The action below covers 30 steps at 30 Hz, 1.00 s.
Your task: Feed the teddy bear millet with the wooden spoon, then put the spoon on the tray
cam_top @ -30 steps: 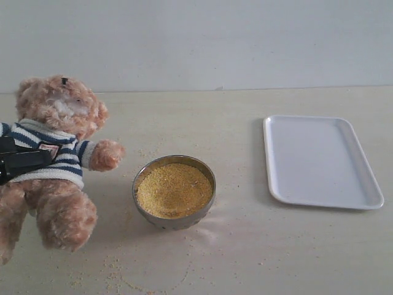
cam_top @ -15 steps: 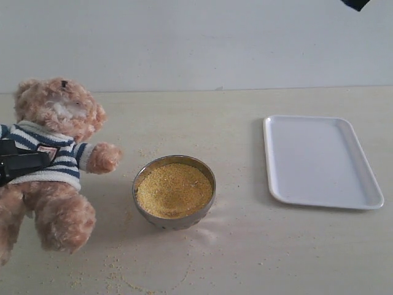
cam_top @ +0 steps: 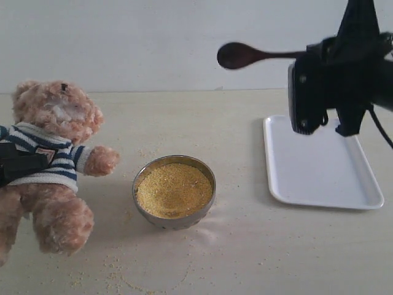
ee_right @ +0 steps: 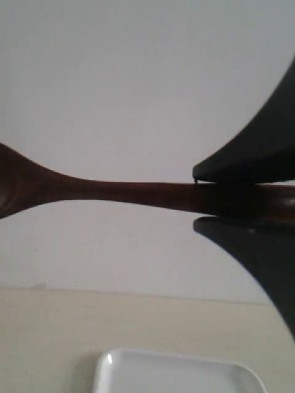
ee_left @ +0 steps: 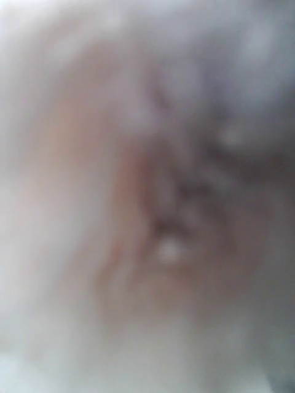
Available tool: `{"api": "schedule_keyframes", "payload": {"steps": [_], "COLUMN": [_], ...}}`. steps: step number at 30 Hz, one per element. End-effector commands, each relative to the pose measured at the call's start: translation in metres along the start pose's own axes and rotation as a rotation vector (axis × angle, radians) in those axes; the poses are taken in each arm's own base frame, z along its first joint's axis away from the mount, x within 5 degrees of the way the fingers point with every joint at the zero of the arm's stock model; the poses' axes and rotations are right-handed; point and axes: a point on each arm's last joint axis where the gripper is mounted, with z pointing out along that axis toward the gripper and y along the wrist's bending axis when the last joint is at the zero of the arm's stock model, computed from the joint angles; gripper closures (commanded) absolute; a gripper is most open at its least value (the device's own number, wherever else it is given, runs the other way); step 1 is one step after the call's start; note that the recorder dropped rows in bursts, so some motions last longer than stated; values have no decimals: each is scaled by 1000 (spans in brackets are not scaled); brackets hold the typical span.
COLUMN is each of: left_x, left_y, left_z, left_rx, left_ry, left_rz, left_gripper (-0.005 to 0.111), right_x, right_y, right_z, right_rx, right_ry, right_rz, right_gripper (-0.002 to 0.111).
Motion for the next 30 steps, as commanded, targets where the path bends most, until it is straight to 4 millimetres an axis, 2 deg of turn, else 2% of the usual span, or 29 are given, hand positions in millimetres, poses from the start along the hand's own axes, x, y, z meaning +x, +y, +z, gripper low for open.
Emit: {"api": "schedule_keyframes", "payload": {"steps": [1, 4, 8, 11, 13, 15, 18, 19, 22, 23, 24, 26, 27, 29, 30], "left_x": [-1, -1, -1, -1, -1, -1, -1, -1, -1, -1, -1, -1, -1, -1, -1], "left_y": [-1, -1, -1, -1, -1, -1, -1, -1, -2, -2, -2, -2, -2, -2, -2], "left_z": [0, 0, 0, 0, 0, 0, 0, 0, 0, 0, 0, 0, 0, 0, 0], "left_rx": [14, 14, 14, 14, 16, 16, 16, 16, 20, 22, 22, 22, 22, 22, 22], "left_ry": [-15, -15, -15, -15, -16, -16, -16, -16, -16, -16, -16, -16, -16, -16, -16], "left_rz": [-8, -1, 8, 8, 8, 8, 8, 8, 8, 8, 8, 8, 8, 8, 8], "left_gripper": [102, 102, 102, 102, 102, 102, 102, 102, 102, 102, 102, 102, 102, 102, 102], "right_x": [18, 42, 57, 60, 57, 57, 59, 61, 70, 72, 78, 84, 84, 87, 84], "right_y": [-1, -10, 4, 16, 22, 26, 33, 35, 37, 35, 31, 23, 23, 13, 8], "right_z": [-9, -21, -31, -28, -23, -22, -24, -26, -33, -37, -46, -63, -64, -71, -68], "right_rx": [148, 323, 350, 348, 351, 374, 527, -577, -679, -699, -782, -983, 1011, 963, 829], "right_ry": [207, 419, 568, 572, 498, 452, 355, -286, 60, 213, 456, 758, -728, -682, -555], "right_rz": [293, 836, 1510, 2057, 2478, 2727, 3047, -3040, -2797, -2781, -2750, -2792, 2834, 2622, 2500], "right_gripper": [108, 108, 108, 108, 108, 108, 108, 108, 108, 108, 108, 108, 108, 108, 108]}}
